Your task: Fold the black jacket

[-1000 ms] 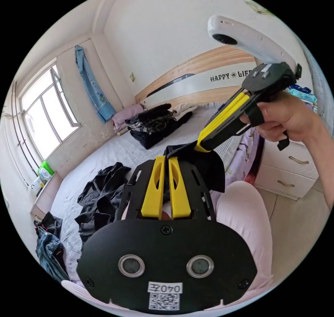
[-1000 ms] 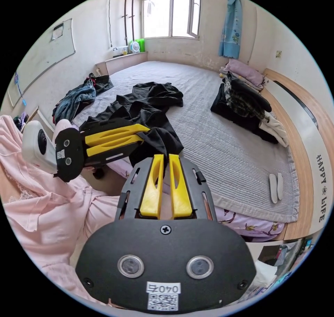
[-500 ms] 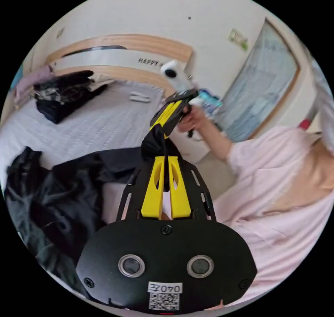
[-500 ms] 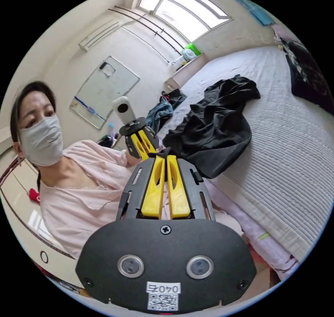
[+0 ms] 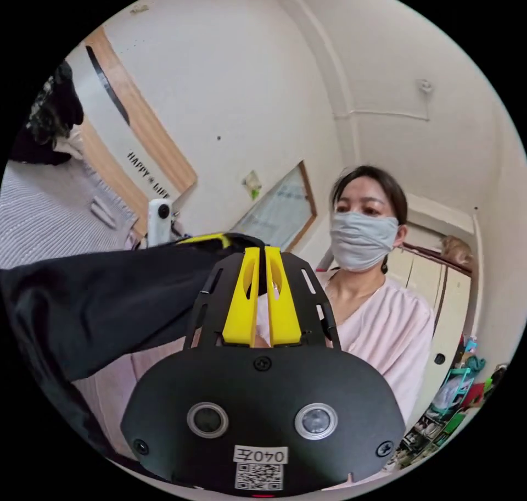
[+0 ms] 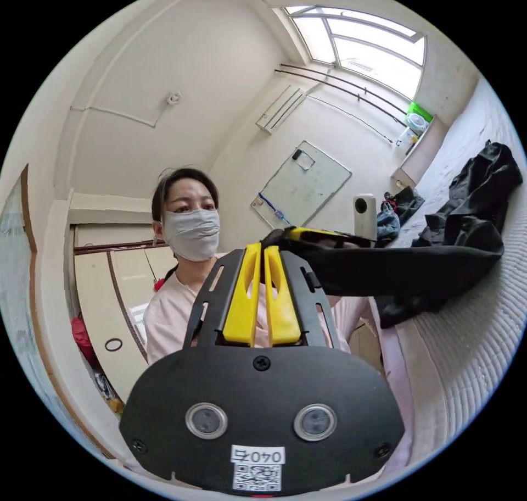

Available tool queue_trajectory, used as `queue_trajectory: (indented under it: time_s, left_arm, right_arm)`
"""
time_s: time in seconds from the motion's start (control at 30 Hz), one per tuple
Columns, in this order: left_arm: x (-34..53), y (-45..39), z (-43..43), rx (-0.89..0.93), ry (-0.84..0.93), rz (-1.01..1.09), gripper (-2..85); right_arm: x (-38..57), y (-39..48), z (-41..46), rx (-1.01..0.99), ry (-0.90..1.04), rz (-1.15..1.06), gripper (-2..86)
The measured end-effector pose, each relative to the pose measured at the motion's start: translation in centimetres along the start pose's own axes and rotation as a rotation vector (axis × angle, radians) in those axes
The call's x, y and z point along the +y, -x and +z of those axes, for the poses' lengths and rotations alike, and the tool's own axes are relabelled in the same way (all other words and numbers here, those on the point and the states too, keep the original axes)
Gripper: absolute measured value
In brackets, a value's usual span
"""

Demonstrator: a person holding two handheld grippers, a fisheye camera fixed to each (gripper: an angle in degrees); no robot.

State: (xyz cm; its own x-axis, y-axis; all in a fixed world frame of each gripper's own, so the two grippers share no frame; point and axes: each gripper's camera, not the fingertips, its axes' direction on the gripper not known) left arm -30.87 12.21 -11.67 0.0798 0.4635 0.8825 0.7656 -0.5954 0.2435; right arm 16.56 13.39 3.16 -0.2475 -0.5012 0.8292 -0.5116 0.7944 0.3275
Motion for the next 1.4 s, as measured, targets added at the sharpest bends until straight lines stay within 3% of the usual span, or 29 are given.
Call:
queue_trajectory:
  time_s: [0.1,0.2,0.33,0.53,0.63,0.67,0.73,0.8,0.87,0.93,1.0,1.07,1.2,1.27,1.4]
  left_arm:
    - [-2.0,0.1,-2.8,0.087,-0.125,-0.029,-0.9]
    - [-4.1,-1.0,-5.1,-0.019,-0.162,-0.053,-0.9]
    - [-6.2,-1.8,-6.7,-0.097,-0.149,-0.067,-0.9]
    - [-8.5,-2.2,-8.3,-0.097,-0.161,-0.087,-0.9]
    - [-9.5,-2.4,-8.6,-0.138,-0.171,-0.119,-0.9]
    - [-9.7,-2.4,-9.2,-0.165,-0.222,-0.144,-0.9]
    - [-9.8,-2.4,-11.0,-0.169,-0.348,-0.177,-0.9]
    - [-10.6,-2.4,-11.2,-0.181,-0.358,-0.188,-0.9]
    - [-11.0,-2.3,-9.9,-0.187,-0.342,-0.203,-0.9]
    - [-11.4,-1.7,-8.0,-0.217,-0.260,-0.224,-0.9]
    - [-11.4,-1.1,-6.8,-0.147,-0.232,-0.237,-0.9]
    - [-11.2,-1.5,-6.3,-0.160,-0.224,-0.225,-0.9]
    - [-10.9,-2.7,-4.8,-0.199,-0.171,-0.196,-0.9]
    - [-10.7,-3.0,-4.0,-0.201,-0.162,-0.191,-0.9]
    - [-9.9,-3.4,-1.8,-0.212,-0.131,-0.194,-0.9]
  right_arm:
    - [0.5,-0.8,-0.8,0.225,-0.006,0.149,0.2]
    - [0.2,3.0,-0.8,0.603,-0.042,0.160,4.6]
    - [-1.3,11.2,5.5,0.916,0.001,-0.130,7.7]
    - [-2.1,11.5,16.7,1.212,0.390,-0.335,10.3]
    - [-1.3,10.7,20.7,1.393,0.526,-0.452,2.7]
    - [-0.4,11.4,21.9,1.532,0.513,-0.544,0.2]
    - [1.1,13.3,23.1,1.621,0.442,-0.687,-0.4]
    - [2.6,14.4,23.8,1.588,0.383,-0.747,-0.6]
    - [4.0,10.8,25.0,1.613,0.550,-0.605,-0.3]
    - [4.6,8.9,25.2,1.658,0.600,-0.486,0.8]
    - [4.3,10.3,24.0,1.598,0.506,-0.427,3.9]
    - [3.8,14.9,20.9,1.394,0.254,-0.451,7.1]
    - [3.6,18.0,17.9,1.369,0.041,-0.495,7.8]
    - [2.6,16.0,18.4,1.479,0.134,-0.442,8.4]
    - [1.4,12.2,19.2,1.447,0.265,-0.370,5.9]
